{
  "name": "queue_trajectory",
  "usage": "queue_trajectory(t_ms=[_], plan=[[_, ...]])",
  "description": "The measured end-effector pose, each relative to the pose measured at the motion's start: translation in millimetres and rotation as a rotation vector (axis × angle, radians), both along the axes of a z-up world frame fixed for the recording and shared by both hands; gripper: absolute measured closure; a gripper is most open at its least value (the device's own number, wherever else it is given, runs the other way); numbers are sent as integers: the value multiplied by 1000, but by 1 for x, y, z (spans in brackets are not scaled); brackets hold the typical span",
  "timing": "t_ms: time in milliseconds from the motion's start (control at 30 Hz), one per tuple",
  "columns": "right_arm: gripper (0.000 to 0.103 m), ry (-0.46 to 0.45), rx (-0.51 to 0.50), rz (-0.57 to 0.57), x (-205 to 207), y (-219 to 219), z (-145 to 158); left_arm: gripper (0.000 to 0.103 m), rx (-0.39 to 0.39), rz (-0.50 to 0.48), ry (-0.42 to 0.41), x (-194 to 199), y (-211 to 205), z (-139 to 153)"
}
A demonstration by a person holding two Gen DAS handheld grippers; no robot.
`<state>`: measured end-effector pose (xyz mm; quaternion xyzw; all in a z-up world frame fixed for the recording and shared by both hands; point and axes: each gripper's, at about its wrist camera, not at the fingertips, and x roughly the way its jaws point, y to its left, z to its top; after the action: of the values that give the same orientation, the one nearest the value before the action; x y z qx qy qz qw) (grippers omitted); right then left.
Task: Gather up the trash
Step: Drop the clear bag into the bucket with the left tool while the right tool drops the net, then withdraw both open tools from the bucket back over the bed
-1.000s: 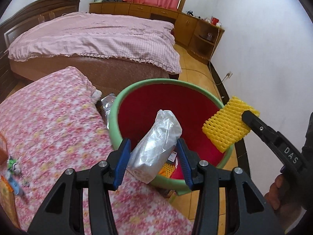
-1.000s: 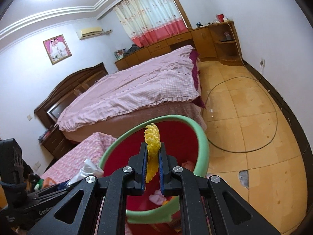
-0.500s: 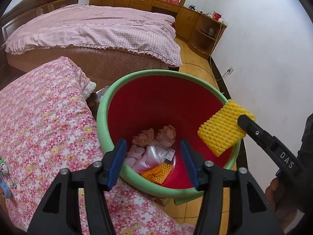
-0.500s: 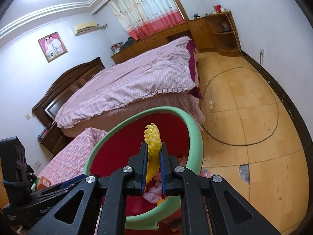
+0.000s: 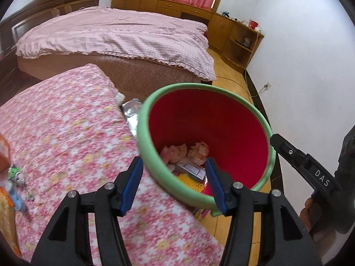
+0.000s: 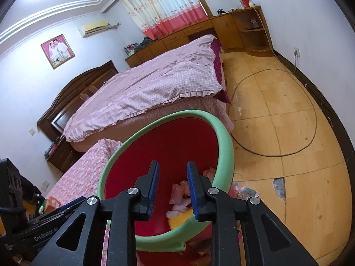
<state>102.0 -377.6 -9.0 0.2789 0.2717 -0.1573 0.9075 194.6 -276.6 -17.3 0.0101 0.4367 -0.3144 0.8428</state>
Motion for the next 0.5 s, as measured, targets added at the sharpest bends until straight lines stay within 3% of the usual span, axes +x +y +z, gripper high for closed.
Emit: queue_trajectory(t_ms=[100,200,500], plan=[[75,-11,-8,16,-3,8,4,45,-5,40,-7,-1,18,3],[65,-21,-11,31,-4,17,9,45,-18,77,-1,-2,36,4],[59,-24,-15,87,-7,46,19,45,-14,161,-26,-7,89,13]])
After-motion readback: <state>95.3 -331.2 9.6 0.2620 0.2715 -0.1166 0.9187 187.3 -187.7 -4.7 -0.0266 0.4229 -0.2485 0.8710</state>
